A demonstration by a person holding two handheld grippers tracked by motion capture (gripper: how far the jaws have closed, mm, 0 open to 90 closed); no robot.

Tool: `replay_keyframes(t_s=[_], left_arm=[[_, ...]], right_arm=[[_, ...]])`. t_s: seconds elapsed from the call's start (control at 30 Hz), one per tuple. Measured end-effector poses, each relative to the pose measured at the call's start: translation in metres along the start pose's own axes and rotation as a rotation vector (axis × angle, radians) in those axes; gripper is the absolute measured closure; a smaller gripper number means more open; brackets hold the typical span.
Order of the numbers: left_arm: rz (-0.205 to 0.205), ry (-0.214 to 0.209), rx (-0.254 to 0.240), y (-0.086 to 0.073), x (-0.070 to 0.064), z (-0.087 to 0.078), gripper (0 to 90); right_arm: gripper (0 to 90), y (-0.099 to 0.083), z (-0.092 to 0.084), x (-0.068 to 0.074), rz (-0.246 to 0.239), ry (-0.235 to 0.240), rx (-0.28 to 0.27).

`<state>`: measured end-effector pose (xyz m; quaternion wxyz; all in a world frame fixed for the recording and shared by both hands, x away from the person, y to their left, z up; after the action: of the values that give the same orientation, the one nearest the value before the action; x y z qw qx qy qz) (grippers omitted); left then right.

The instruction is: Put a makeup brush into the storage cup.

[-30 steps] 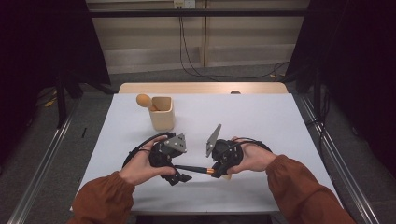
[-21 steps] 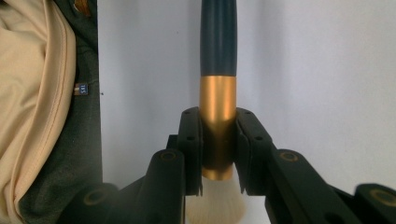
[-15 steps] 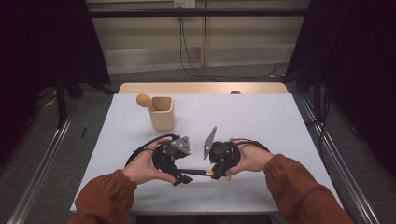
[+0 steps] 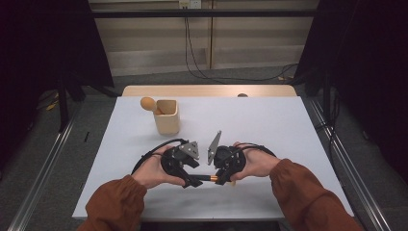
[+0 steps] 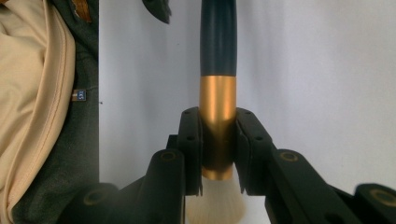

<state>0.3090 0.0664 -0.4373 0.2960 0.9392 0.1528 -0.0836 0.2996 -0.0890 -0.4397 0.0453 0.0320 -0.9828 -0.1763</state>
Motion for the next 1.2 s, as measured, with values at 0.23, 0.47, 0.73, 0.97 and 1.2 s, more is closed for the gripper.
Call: replay_keyframes(t_s=[0.23,0.47,0.73,0.97,1.2], left_arm=[[-0.002,-0.02,-0.003,0.001,-0.001,0.004,43.0],[-0.01,-0.04,-0.02,0.002,0.001,0.006,53.8],[-0.026,-0.055,-0.032,0.003,0.002,0.01,57.6],[-0.013,-0.075,-0.036,0.003,0.001,0.015,63.8],[0.012,-0.079,-0.038,0.002,0.001,0.019,68.2]], right_arm=[[74.3,0.001,0.0,-0.001,-0.016,-0.011,-0.009],[74.3,0.002,0.0,-0.001,-0.022,-0.016,-0.018],[74.3,0.002,-0.001,-0.001,-0.018,-0.023,-0.022],[74.3,0.003,0.0,-0.001,-0.013,-0.019,-0.021],[74.3,0.004,0.0,-0.001,-0.027,-0.027,-0.025]])
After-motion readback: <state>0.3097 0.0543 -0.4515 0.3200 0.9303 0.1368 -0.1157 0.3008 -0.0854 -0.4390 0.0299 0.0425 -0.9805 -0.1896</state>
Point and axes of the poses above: each handheld gripper's, and its own axes: z roughly forward along the jaws, y roughly out of its top, x roughly to its left, the point moved 3 cm from there along z, roughly forward along the jaws, and after that the axes turned 12 degrees about -z, right-handed, at the moved point
